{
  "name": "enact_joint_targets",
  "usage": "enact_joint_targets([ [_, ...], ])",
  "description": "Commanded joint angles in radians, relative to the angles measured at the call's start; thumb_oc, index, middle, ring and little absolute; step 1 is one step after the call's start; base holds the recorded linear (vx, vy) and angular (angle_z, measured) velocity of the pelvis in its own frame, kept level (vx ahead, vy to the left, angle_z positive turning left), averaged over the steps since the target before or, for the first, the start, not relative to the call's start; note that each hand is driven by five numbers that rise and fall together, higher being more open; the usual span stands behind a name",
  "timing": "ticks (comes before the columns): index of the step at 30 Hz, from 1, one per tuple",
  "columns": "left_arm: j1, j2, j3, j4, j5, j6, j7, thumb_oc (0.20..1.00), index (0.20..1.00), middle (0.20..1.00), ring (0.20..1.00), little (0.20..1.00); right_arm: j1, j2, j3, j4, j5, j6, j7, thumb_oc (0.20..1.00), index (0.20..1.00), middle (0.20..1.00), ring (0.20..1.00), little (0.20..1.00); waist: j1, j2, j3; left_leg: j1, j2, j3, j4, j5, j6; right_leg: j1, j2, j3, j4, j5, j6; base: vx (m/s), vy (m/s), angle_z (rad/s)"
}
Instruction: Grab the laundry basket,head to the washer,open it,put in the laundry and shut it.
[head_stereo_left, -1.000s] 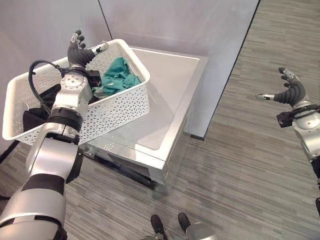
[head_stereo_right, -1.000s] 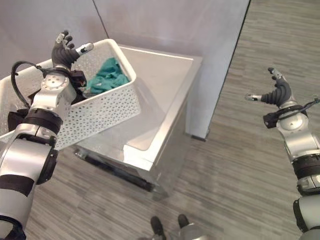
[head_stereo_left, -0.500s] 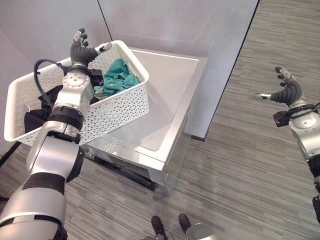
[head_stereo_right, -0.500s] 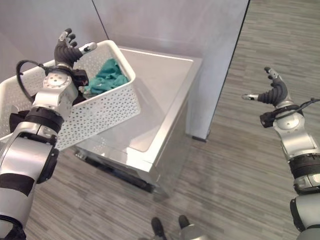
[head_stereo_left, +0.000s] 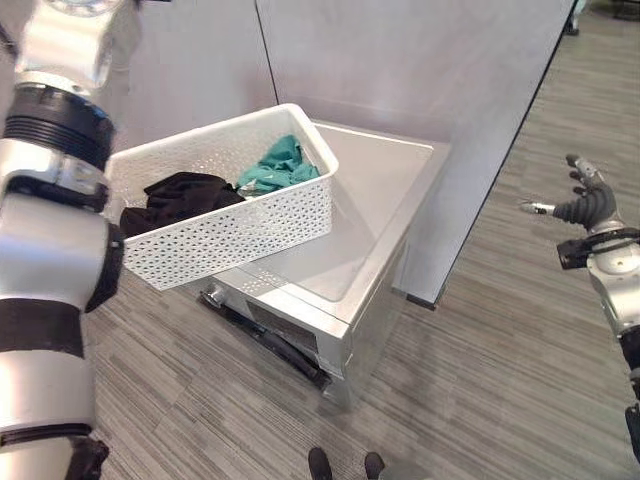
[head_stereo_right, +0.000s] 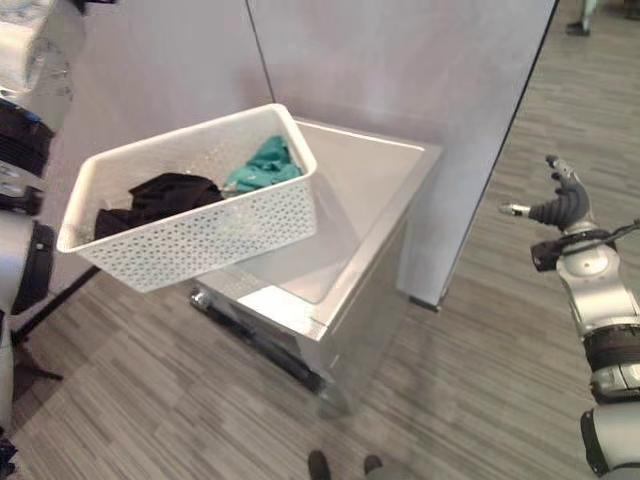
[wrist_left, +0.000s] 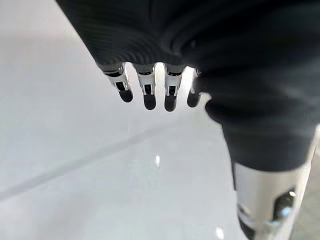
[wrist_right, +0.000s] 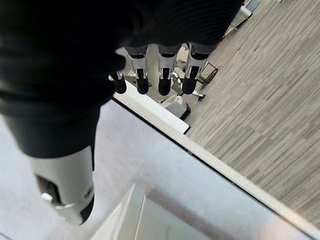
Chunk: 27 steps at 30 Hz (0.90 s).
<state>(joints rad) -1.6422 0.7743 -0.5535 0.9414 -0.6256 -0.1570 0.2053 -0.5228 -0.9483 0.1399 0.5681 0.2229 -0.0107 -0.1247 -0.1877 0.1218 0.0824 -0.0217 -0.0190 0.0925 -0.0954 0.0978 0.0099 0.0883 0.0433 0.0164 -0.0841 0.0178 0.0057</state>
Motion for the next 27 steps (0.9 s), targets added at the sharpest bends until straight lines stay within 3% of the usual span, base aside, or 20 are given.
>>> enact_joint_targets([
  [1, 0.034, 0.124, -0.022, 0.100, 0.016, -0.042, 0.001, 1.000, 1.000, 1.000, 1.000, 1.000, 0.084, 0.004, -0.102, 0.040, 0.052, -0.059, -0.007, 1.000, 1.000, 1.000, 1.000, 1.000, 0.060, -0.054, -0.126, 0.086, -0.002, -0.003, 0.008, -0.103, -0.043, -0.037, -0.039, 0.004, -0.003, -0.003, 0.109, -0.03, 0.025, 0.19],
  [2, 0.103, 0.200, 0.009, 0.094, 0.019, -0.038, -0.006, 1.000, 1.000, 1.000, 1.000, 1.000, 0.134, 0.016, -0.138, 0.045, 0.068, -0.065, -0.005, 1.000, 1.000, 1.000, 1.000, 1.000, 0.073, -0.061, -0.127, 0.081, -0.002, -0.011, 0.008, -0.101, -0.043, -0.038, -0.042, -0.007, -0.003, -0.005, 0.109, -0.02, 0.020, 0.21],
  [5, 0.251, 0.320, 0.094, 0.058, 0.089, -0.033, 0.029, 1.000, 1.000, 1.000, 1.000, 1.000, 0.211, 0.054, -0.201, 0.052, 0.089, -0.081, -0.013, 1.000, 1.000, 1.000, 1.000, 1.000, 0.096, -0.082, -0.115, 0.067, 0.000, -0.024, 0.008, -0.095, -0.045, -0.044, -0.046, -0.023, -0.003, -0.003, 0.108, -0.05, -0.001, 0.16],
  [9, 0.687, 0.376, 0.426, -0.205, 0.135, -0.068, 0.106, 1.000, 1.000, 1.000, 1.000, 1.000, 0.374, 0.135, -0.336, 0.005, 0.101, -0.094, -0.026, 1.000, 1.000, 1.000, 1.000, 1.000, 0.131, -0.130, -0.095, 0.035, -0.005, -0.053, 0.008, -0.077, -0.047, -0.061, -0.053, -0.052, -0.003, 0.003, 0.105, -0.04, 0.003, 0.34],
  [10, 0.749, 0.366, 0.478, -0.236, 0.144, -0.061, 0.111, 1.000, 1.000, 1.000, 1.000, 1.000, 0.382, 0.123, -0.330, -0.003, 0.099, -0.091, -0.025, 1.000, 1.000, 1.000, 1.000, 1.000, 0.124, -0.115, -0.105, 0.040, -0.006, -0.057, 0.008, -0.088, -0.047, -0.056, -0.054, -0.053, -0.003, -0.008, 0.106, 0.02, 0.003, 0.29],
  [12, 1.050, 0.275, 0.706, -0.426, 0.144, -0.093, 0.140, 1.000, 1.000, 1.000, 1.000, 1.000, 0.466, 0.164, -0.411, 0.011, 0.107, -0.093, -0.032, 1.000, 1.000, 1.000, 1.000, 1.000, 0.143, -0.140, -0.089, 0.020, -0.008, -0.070, 0.008, -0.075, -0.045, -0.070, -0.058, -0.067, -0.003, 0.001, 0.103, -0.01, 0.009, 0.26],
  [13, 1.089, 0.265, 0.739, -0.448, 0.149, -0.087, 0.142, 1.000, 1.000, 1.000, 1.000, 1.000, 0.466, 0.155, -0.402, 0.009, 0.107, -0.093, -0.031, 1.000, 1.000, 1.000, 1.000, 1.000, 0.135, -0.129, -0.096, 0.026, -0.008, -0.072, 0.008, -0.088, -0.045, -0.064, -0.058, -0.066, -0.003, -0.010, 0.104, -0.04, 0.017, 0.23],
  [14, 1.171, 0.214, 0.783, -0.489, 0.163, -0.093, 0.143, 1.000, 1.000, 1.000, 1.000, 1.000, 0.488, 0.176, -0.431, 0.020, 0.115, -0.091, -0.032, 1.000, 1.000, 1.000, 1.000, 1.000, 0.140, -0.141, -0.085, 0.018, -0.009, -0.075, 0.008, -0.078, -0.044, -0.070, -0.059, -0.069, -0.003, 0.000, 0.102, 0.00, 0.030, 0.24],
  [16, 1.363, 0.068, 0.890, -0.643, 0.181, -0.106, 0.139, 1.000, 1.000, 1.000, 1.000, 1.000, 0.530, 0.199, -0.471, 0.088, 0.115, -0.081, -0.042, 1.000, 1.000, 1.000, 1.000, 1.000, 0.144, -0.147, -0.076, 0.011, -0.012, -0.083, 0.008, -0.082, -0.039, -0.074, -0.062, -0.067, -0.003, 0.000, 0.100, -0.01, 0.037, 0.22],
  [17, 1.373, 0.062, 0.896, -0.652, 0.184, -0.103, 0.140, 1.000, 1.000, 1.000, 1.000, 1.000, 0.529, 0.196, -0.468, 0.090, 0.115, -0.083, -0.041, 1.000, 1.000, 1.000, 1.000, 1.000, 0.143, -0.144, -0.080, 0.016, -0.012, -0.084, 0.008, -0.092, -0.039, -0.070, -0.061, -0.065, -0.003, -0.008, 0.101, -0.02, 0.029, 0.09],
  [18, 1.442, -0.020, 0.908, -0.701, 0.195, -0.103, 0.121, 1.000, 1.000, 1.000, 1.000, 1.000, 0.539, 0.211, -0.470, 0.146, 0.112, -0.071, -0.037, 1.000, 1.000, 1.000, 1.000, 1.000, 0.150, -0.151, -0.069, 0.008, -0.013, -0.083, 0.008, -0.083, -0.035, -0.079, -0.061, -0.063, -0.003, 0.003, 0.099, -0.01, 0.027, 0.06],
  [21, 1.522, -0.099, 0.933, -0.761, 0.198, -0.104, 0.099, 1.000, 1.000, 1.000, 1.000, 1.000, 0.557, 0.226, -0.477, 0.185, 0.125, -0.066, -0.023, 1.000, 1.000, 1.000, 1.000, 1.000, 0.154, -0.151, -0.066, 0.013, -0.012, -0.082, 0.008, -0.096, -0.032, -0.077, -0.061, -0.053, -0.003, -0.004, 0.099, 0.02, 0.013, -0.03],
  [23, 1.592, -0.194, 0.916, -0.812, 0.190, -0.106, 0.061, 1.000, 1.000, 1.000, 1.000, 1.000, 0.559, 0.257, -0.469, 0.318, 0.154, -0.065, -0.016, 1.000, 1.000, 1.000, 1.000, 1.000, 0.164, -0.156, -0.054, 0.013, -0.012, -0.083, 0.008, -0.099, -0.028, -0.079, -0.061, -0.048, -0.003, -0.003, 0.097, -0.01, 0.026, -0.09],
  [27, 1.621, -0.247, 0.871, -0.830, 0.199, -0.099, 0.025, 1.000, 1.000, 1.000, 1.000, 1.000, 0.538, 0.276, -0.443, 0.463, 0.194, -0.070, 0.008, 1.000, 1.000, 1.000, 1.000, 1.000, 0.171, -0.156, -0.046, 0.016, -0.012, -0.081, 0.008, -0.102, -0.026, -0.078, -0.060, -0.044, -0.003, -0.004, 0.097, 0.00, 0.006, -0.02],
])
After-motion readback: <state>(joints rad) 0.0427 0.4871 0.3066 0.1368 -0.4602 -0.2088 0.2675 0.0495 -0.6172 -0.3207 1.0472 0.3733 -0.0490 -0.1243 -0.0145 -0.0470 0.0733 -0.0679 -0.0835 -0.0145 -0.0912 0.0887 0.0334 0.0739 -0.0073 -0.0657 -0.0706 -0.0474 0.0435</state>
